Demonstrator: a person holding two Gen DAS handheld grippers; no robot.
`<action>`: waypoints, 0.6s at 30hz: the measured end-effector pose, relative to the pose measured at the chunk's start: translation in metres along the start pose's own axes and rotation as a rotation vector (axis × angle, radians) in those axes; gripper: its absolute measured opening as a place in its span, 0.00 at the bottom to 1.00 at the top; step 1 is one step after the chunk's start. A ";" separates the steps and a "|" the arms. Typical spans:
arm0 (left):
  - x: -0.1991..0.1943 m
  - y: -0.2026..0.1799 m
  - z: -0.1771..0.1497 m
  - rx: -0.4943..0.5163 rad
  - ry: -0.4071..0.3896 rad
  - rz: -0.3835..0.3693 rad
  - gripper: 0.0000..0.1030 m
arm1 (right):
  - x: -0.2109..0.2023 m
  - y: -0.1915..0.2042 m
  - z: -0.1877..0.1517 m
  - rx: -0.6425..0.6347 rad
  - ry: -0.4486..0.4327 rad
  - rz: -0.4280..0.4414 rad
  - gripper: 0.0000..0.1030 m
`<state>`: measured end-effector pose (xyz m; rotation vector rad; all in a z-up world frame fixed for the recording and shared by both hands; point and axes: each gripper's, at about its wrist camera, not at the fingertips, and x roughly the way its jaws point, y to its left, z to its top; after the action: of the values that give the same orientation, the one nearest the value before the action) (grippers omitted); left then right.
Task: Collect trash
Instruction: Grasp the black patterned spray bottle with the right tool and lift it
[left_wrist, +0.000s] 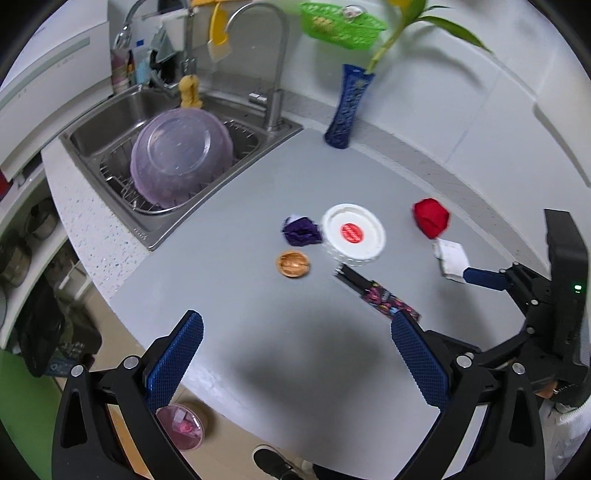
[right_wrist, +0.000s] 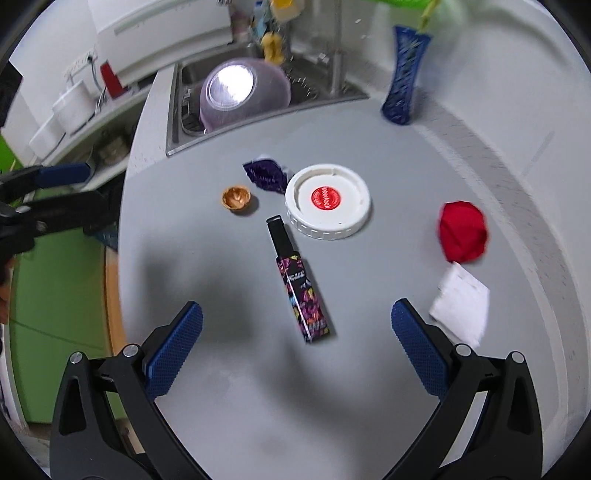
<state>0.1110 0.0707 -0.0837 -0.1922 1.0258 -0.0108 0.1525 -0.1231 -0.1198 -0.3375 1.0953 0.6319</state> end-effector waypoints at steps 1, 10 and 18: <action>0.003 0.005 0.001 -0.012 0.004 0.005 0.95 | 0.009 -0.001 0.003 -0.012 0.012 0.007 0.97; 0.022 0.028 0.000 -0.089 0.023 0.018 0.95 | 0.073 0.001 0.016 -0.099 0.136 0.043 0.64; 0.034 0.032 0.000 -0.112 0.034 0.009 0.95 | 0.081 0.002 0.015 -0.141 0.167 0.037 0.25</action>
<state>0.1258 0.0992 -0.1175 -0.2904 1.0622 0.0516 0.1868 -0.0880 -0.1857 -0.4997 1.2216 0.7254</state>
